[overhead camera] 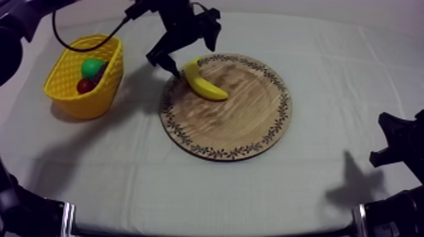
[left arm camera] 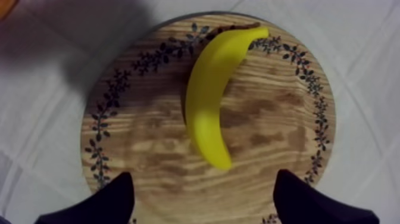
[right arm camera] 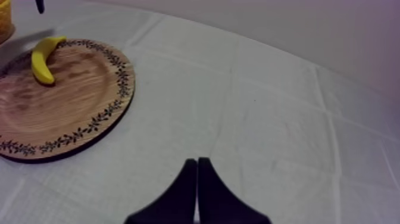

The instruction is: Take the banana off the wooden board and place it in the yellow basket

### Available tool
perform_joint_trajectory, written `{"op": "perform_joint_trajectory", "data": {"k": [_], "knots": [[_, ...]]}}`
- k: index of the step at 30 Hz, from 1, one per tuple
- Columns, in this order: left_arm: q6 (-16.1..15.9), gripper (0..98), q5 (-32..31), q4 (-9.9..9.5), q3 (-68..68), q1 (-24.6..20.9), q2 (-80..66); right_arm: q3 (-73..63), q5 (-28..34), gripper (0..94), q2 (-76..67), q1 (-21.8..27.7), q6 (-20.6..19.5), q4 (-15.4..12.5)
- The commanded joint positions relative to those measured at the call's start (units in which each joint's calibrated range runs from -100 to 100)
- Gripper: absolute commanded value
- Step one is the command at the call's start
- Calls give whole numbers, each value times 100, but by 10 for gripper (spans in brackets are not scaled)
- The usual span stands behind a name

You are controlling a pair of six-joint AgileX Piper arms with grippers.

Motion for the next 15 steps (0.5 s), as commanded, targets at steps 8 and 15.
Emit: {"op": "perform_joint_trajectory", "data": {"k": [8,15], "knots": [[-267,843,-500,131,-73,-109,602,5,-3,3,0,1,0,-2],[-410,842,-575,184,-352,-205,962,5,-3,3,0,1,0,-2]]}}
